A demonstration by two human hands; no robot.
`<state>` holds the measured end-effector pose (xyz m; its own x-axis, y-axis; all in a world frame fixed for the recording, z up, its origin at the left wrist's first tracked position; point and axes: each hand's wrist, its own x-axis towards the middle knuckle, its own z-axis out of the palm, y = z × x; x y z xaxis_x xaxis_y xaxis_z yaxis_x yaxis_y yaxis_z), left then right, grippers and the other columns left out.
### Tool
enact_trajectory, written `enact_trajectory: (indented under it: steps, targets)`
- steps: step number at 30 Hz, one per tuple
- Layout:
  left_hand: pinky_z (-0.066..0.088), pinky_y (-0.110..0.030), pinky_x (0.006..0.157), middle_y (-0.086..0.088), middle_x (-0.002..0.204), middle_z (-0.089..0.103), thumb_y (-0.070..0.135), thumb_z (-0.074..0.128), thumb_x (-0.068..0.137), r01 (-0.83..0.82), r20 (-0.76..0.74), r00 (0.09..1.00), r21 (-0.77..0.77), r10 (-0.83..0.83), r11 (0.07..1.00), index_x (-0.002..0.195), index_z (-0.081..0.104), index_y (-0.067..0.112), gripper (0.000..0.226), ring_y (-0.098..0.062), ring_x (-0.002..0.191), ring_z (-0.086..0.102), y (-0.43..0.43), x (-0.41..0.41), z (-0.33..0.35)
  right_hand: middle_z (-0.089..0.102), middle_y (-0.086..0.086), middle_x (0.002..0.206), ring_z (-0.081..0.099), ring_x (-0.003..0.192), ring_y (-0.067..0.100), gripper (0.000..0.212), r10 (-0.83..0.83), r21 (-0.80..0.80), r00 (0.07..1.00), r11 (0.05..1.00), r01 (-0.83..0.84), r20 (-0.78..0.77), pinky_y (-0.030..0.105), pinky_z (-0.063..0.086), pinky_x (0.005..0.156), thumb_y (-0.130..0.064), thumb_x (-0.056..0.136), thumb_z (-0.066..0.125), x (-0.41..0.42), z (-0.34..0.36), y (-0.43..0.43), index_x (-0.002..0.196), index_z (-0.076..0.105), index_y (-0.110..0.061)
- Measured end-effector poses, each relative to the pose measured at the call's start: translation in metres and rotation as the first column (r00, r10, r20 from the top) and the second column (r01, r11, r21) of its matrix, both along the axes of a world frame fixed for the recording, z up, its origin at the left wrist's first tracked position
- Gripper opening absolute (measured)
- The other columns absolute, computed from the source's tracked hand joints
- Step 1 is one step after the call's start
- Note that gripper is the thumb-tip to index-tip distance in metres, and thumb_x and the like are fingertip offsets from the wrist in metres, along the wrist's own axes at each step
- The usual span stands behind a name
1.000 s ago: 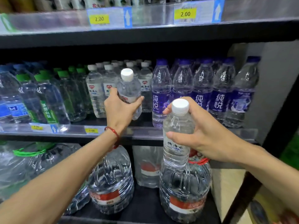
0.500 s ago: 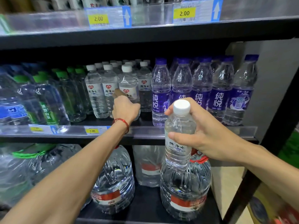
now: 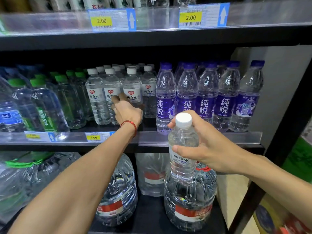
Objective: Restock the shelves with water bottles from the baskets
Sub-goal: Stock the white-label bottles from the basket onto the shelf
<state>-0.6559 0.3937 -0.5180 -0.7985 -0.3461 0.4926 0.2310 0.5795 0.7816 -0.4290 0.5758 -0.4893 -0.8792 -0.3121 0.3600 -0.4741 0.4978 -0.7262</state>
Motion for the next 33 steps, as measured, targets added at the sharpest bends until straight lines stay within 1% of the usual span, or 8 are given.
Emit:
enact_trajectory:
  steps: [6, 10, 13, 19, 23, 27, 30, 33]
  targets:
    - [0.055, -0.046, 0.093, -0.019, 0.135, 0.055, 0.021, 0.08, 0.08, -0.099, 0.194, 0.971, -0.201, 0.139, 0.975, 0.133, 0.054, -0.005, 0.064, -0.036, 0.123, 0.053, 0.005, -0.011, -0.002, 0.06, -0.004, 0.115, 0.06, 0.106, 0.016, 0.041, 0.012, -0.006, 1.0, 1.0, -0.012, 0.006, 0.031, 0.05, 0.093, -0.016, 0.094, 0.077, -0.005, -0.004, -0.002, 0.127, 0.052, -0.016]
    - [0.051, -0.045, 0.095, -0.02, 0.139, 0.051, 0.022, 0.08, 0.083, -0.116, 0.181, 0.971, -0.202, 0.154, 0.972, 0.142, 0.04, -0.005, 0.077, -0.036, 0.127, 0.051, 0.006, -0.011, -0.002, 0.06, -0.004, 0.115, 0.059, 0.105, 0.015, 0.042, 0.022, 0.004, 1.0, 1.0, -0.022, 0.01, 0.032, 0.049, 0.092, -0.018, 0.094, 0.078, -0.006, -0.003, -0.003, 0.127, 0.052, -0.017]
    - [0.053, -0.042, 0.09, -0.019, 0.137, 0.054, 0.031, 0.081, 0.083, -0.131, 0.186, 0.966, -0.243, 0.179, 0.961, 0.138, 0.047, -0.003, 0.073, -0.035, 0.124, 0.053, 0.006, -0.01, -0.002, 0.06, -0.005, 0.112, 0.059, 0.101, 0.014, 0.042, 0.043, -0.002, 0.999, 0.999, -0.043, 0.018, 0.029, 0.05, 0.087, -0.018, 0.094, 0.077, -0.007, -0.003, -0.004, 0.127, 0.052, -0.018]
    - [0.054, -0.046, 0.084, -0.018, 0.149, 0.032, 0.038, 0.091, 0.074, -0.156, 0.079, 0.98, -0.266, 0.182, 0.951, 0.142, 0.029, 0.001, 0.099, -0.036, 0.135, 0.039, 0.008, 0.006, 0.005, 0.059, -0.003, 0.11, 0.057, 0.095, 0.01, 0.042, 0.064, 0.015, 0.998, 0.998, -0.064, 0.019, 0.026, 0.047, 0.085, -0.018, 0.095, 0.077, -0.009, -0.004, -0.004, 0.128, 0.051, -0.018]
    - [0.051, -0.05, 0.095, -0.019, 0.158, 0.026, 0.039, 0.087, 0.079, -0.08, 0.131, 0.985, -0.223, 0.112, 0.971, 0.151, 0.019, -0.001, 0.107, -0.04, 0.138, 0.041, 0.003, 0.002, 0.002, 0.057, 0.002, 0.118, 0.057, 0.105, 0.016, 0.043, 0.065, 0.073, 0.998, 0.995, -0.064, -0.009, 0.036, 0.049, 0.09, -0.021, 0.094, 0.078, -0.01, -0.005, -0.007, 0.127, 0.05, -0.019]
    - [0.056, -0.05, 0.088, -0.02, 0.139, 0.048, 0.039, 0.079, 0.075, 0.03, 0.094, 0.995, -0.151, -0.016, 0.988, 0.136, 0.045, 0.001, 0.08, -0.037, 0.124, 0.054, -0.01, 0.014, 0.002, 0.055, 0.002, 0.12, 0.054, 0.108, 0.023, 0.048, 0.051, 0.178, 0.999, 0.983, -0.047, -0.019, 0.044, 0.048, 0.095, -0.034, 0.094, 0.077, -0.009, 0.0, -0.013, 0.127, 0.045, -0.02]
    - [0.05, -0.046, 0.086, -0.012, 0.129, 0.048, 0.039, 0.068, 0.092, 0.082, -0.014, 0.995, -0.398, -0.095, 0.914, 0.127, 0.05, 0.009, 0.049, -0.031, 0.118, 0.052, -0.031, 0.047, 0.008, 0.054, -0.011, 0.118, 0.055, 0.105, 0.014, 0.053, 0.007, 0.359, 0.993, 0.933, 0.038, -0.121, 0.044, 0.052, 0.093, -0.054, 0.092, 0.071, -0.008, 0.011, -0.018, 0.128, 0.04, -0.031]
    - [0.05, -0.045, 0.082, -0.008, 0.126, 0.052, 0.051, 0.053, 0.097, 0.015, -0.04, 0.997, -0.759, -0.07, 0.651, 0.126, 0.054, 0.014, 0.047, -0.03, 0.116, 0.05, -0.063, 0.082, 0.019, 0.05, -0.021, 0.111, 0.051, 0.1, 0.002, 0.051, -0.032, 0.427, 0.964, 0.892, 0.147, -0.265, 0.04, 0.049, 0.084, -0.061, 0.09, 0.067, -0.006, 0.025, -0.027, 0.124, 0.035, -0.04]
